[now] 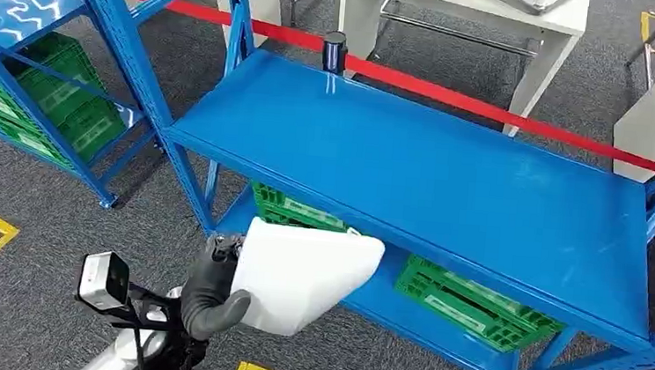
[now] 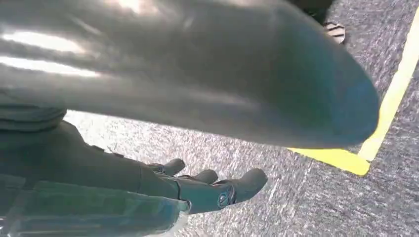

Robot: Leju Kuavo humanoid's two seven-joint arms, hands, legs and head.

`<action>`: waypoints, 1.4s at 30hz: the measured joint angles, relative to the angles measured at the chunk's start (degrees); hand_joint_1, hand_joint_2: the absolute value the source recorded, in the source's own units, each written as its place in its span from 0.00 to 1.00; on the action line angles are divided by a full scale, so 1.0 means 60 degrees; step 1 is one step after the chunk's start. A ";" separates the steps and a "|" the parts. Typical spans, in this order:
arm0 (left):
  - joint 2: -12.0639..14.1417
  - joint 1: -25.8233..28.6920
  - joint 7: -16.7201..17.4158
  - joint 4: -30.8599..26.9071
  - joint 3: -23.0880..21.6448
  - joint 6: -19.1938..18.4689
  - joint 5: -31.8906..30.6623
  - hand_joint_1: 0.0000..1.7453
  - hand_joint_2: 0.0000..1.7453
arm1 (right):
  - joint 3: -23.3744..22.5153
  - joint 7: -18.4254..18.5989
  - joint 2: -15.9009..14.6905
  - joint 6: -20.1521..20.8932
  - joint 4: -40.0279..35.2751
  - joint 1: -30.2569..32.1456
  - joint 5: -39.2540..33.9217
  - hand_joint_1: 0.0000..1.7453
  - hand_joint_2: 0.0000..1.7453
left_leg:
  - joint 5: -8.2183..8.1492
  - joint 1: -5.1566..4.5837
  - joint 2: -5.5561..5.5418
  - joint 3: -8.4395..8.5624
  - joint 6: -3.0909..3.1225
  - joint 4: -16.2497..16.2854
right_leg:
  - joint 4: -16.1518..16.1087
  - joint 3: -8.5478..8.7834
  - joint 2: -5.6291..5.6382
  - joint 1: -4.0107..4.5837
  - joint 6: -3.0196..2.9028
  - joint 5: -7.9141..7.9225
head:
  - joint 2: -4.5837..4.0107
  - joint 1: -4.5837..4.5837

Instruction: Take the parts from the cabinet and place them on the table.

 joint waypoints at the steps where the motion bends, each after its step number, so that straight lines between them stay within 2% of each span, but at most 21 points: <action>1: -0.0033 0.0012 0.0000 -0.0029 -0.0007 0.0003 -0.0011 1.00 1.00 | -0.0004 0.0000 -0.0011 0.0000 0.0000 -0.0007 0.0000 0.00 0.00 | 0.0026 0.0011 -0.0009 -0.0053 -0.0028 0.0065 | 0.0057 -0.0045 0.0017 -0.0006 -0.0093 0.0042 | 0.0000 -0.0033; 4: -0.0066 0.0020 0.0000 -0.0047 -0.0022 0.0003 -0.0011 1.00 1.00 | 0.0000 0.0004 0.0003 0.0000 0.0011 0.0009 -0.0004 0.00 0.00 | 0.0161 0.0090 -0.0012 -0.0090 -0.0172 0.0073 | 0.0033 -0.0164 0.0007 -0.0022 -0.0312 0.0199 | 0.0000 -0.0014; 6: -0.0058 -0.0063 -0.0011 -0.0044 -0.0051 -0.0066 -0.0040 1.00 1.00 | -0.0004 0.0004 0.0014 0.0000 0.0018 -0.0042 -0.0029 0.00 0.00 | -0.0561 0.0127 -0.0060 -0.0312 -0.0315 0.0608 | 0.0033 -0.0227 -0.0017 -0.0026 -0.0465 0.0351 | 0.0000 -0.0048; 8: -0.0036 -0.0256 -0.0062 -0.0003 -0.0058 -0.0164 -0.0018 1.00 1.00 | -0.0004 0.0004 0.0022 0.0000 0.0029 -0.0051 -0.0036 0.00 0.00 | -0.1551 0.0195 -0.0062 -0.0764 -0.0419 0.2084 | 0.0046 -0.0453 -0.0023 0.0010 -0.0476 0.0541 | 0.0000 -0.0055; 10: -0.0018 -0.0327 -0.0077 0.0051 -0.0044 -0.0219 0.0000 1.00 1.00 | -0.0004 0.0004 0.0022 0.0004 0.0033 -0.0051 -0.0040 0.00 0.00 | -0.2004 0.0215 -0.0062 -0.0891 -0.0432 0.3049 | 0.0051 -0.0706 -0.0025 0.0049 -0.0476 0.0730 | 0.0000 -0.0059; 12: -0.0011 -0.0349 -0.0077 0.0073 -0.0047 -0.0281 -0.0004 1.00 1.00 | -0.0004 0.0004 0.0029 0.0018 0.0036 -0.0051 -0.0043 0.00 0.00 | -0.1703 0.0205 -0.0069 -0.0110 -0.0339 0.2162 | 0.0049 -0.0912 -0.0015 0.0090 -0.0467 0.0905 | 0.0000 -0.0059; 14: -0.0018 -0.0456 -0.0077 0.0069 -0.0044 -0.0321 -0.0015 1.00 1.00 | -0.0004 0.0004 0.0055 0.0025 0.0040 -0.0057 -0.0044 0.00 0.00 | -0.1267 0.0122 -0.0108 0.1250 -0.0064 0.0248 | 0.0042 -0.1060 0.0010 0.0142 -0.0447 0.1089 | 0.0000 -0.0058; 15: -0.0018 -0.0498 -0.0070 0.0055 -0.0033 -0.0346 -0.0015 1.00 1.00 | -0.0004 0.0004 0.0185 0.0044 0.0021 -0.0060 -0.0044 0.00 0.00 | -0.1436 0.0072 -0.0089 0.1409 -0.0013 -0.0114 | 0.0006 -0.1072 0.0003 0.0101 -0.0386 0.1184 | 0.0000 -0.0009; 19: -0.0011 -0.0548 -0.0058 0.0044 -0.0018 -0.0390 -0.0088 1.00 1.00 | -0.0007 -0.0007 0.0204 0.0066 0.0065 -0.0058 -0.0054 0.00 0.00 | -0.0971 -0.0118 -0.0096 0.1232 0.0234 -0.0318 | -0.0266 -0.1044 -0.0017 -0.0005 -0.0093 0.1556 | 0.0000 -0.0026; 20: -0.0029 -0.0544 -0.0058 0.0040 -0.0018 -0.0408 -0.0091 1.00 1.00 | -0.0007 -0.0007 0.0201 0.0066 0.0073 -0.0040 -0.0055 0.00 0.00 | -0.0626 0.0020 -0.0046 0.1234 0.0253 -0.0594 | -0.0170 -0.1112 -0.0038 -0.0003 -0.0134 0.1511 | 0.0000 -0.0004; 22: -0.0051 -0.0565 -0.0040 0.0037 -0.0015 -0.0452 -0.0113 1.00 1.00 | -0.0004 -0.0007 0.0215 0.0073 0.0076 -0.0039 -0.0058 0.00 0.00 | -0.0318 0.0008 -0.0030 0.0958 0.0382 -0.0671 | 0.0569 -0.1424 -0.0018 0.0044 -0.0337 0.0457 | 0.0000 0.0011; 23: -0.0065 -0.0545 -0.0019 0.0037 -0.0018 -0.0456 -0.0124 1.00 1.00 | -0.0007 -0.0007 0.0204 0.0073 0.0080 -0.0043 -0.0065 0.00 0.00 | -0.0179 0.0007 -0.0018 0.0789 0.0330 -0.0670 | 0.1238 -0.1574 -0.0017 0.0022 -0.0384 -0.0087 | 0.0000 0.0040; 25: -0.0066 -0.0527 -0.0007 0.0037 -0.0025 -0.0485 -0.0171 1.00 1.00 | -0.0011 -0.0015 0.0178 0.0062 0.0087 -0.0043 -0.0087 0.00 0.00 | 0.0098 0.0007 -0.0005 0.0460 0.0292 -0.0642 | 0.2494 -0.1723 -0.0021 0.0009 -0.0248 -0.0530 | 0.0000 0.0036; 27: -0.0069 -0.0509 -0.0007 0.0037 -0.0025 -0.0499 -0.0179 1.00 1.00 | -0.0011 -0.0018 0.0164 0.0047 0.0106 -0.0043 -0.0095 0.00 0.00 | 0.0283 0.0033 0.0008 0.0171 0.0243 -0.0595 | 0.2652 -0.1503 -0.0024 -0.0041 -0.0010 -0.0227 | 0.0000 0.0033; 34: -0.0069 -0.0507 -0.0007 0.0037 -0.0025 -0.0499 -0.0186 1.00 1.00 | -0.0011 -0.0022 0.0160 0.0044 0.0109 -0.0042 -0.0102 0.00 0.00 | 0.0318 0.0036 0.0011 0.0112 0.0225 -0.0578 | 0.2585 -0.1408 -0.0024 -0.0054 0.0041 -0.0134 | 0.0000 0.0033; 35: -0.0066 -0.0504 0.0000 0.0037 -0.0025 -0.0528 -0.0200 1.00 1.00 | -0.0015 -0.0029 0.0149 0.0044 0.0113 -0.0044 -0.0113 0.00 0.00 | 0.0467 0.0098 0.0015 -0.0268 0.0111 -0.0388 | 0.1524 -0.0505 -0.0033 -0.0136 0.0271 0.0280 | 0.0000 0.0029; 36: -0.0069 -0.0504 0.0000 0.0037 -0.0025 -0.0528 -0.0204 1.00 1.00 | -0.0015 -0.0033 0.0149 0.0044 0.0113 -0.0046 -0.0113 0.00 0.00 | 0.0488 0.0109 0.0015 -0.0341 0.0084 -0.0329 | 0.1209 -0.0271 -0.0035 -0.0155 0.0288 0.0283 | 0.0000 0.0033; 37: -0.0066 -0.0501 0.0000 0.0026 0.0004 -0.0536 -0.0215 1.00 1.00 | -0.0022 -0.0051 0.0178 0.0044 0.0113 -0.0093 -0.0113 0.00 0.00 | 0.0561 0.0075 0.0017 -0.0672 -0.0034 -0.0017 | -0.0119 0.0567 -0.0007 -0.0050 0.0178 -0.0402 | 0.0000 0.0073; 38: -0.0055 -0.0445 0.0007 0.0018 0.0033 -0.0539 -0.0299 1.00 1.00 | -0.0040 -0.0069 0.0182 0.0051 0.0120 -0.0041 -0.0113 0.00 0.00 | 0.0871 0.0175 0.0033 -0.0725 -0.0230 0.0027 | 0.0079 0.0186 -0.0014 -0.0081 -0.0246 -0.0206 | 0.0000 0.0007; 40: -0.0044 -0.0426 0.0003 0.0011 0.0047 -0.0525 -0.0339 1.00 1.00 | -0.0062 -0.0073 0.0186 0.0073 0.0120 -0.0066 -0.0109 0.00 0.00 | -0.0280 0.0207 -0.0028 -0.0930 -0.0377 0.0683 | 0.0092 -0.0038 -0.0059 -0.0066 -0.0410 0.0034 | 0.0000 -0.0015; 42: -0.0033 -0.0412 0.0000 0.0004 0.0051 -0.0517 -0.0346 1.00 1.00 | -0.0073 -0.0077 0.0175 0.0073 0.0120 -0.0061 -0.0106 0.00 0.00 | -0.1422 0.0249 -0.0038 -0.1192 -0.0471 0.2146 | 0.0101 -0.0271 -0.0062 -0.0038 -0.0416 0.0284 | 0.0000 -0.0018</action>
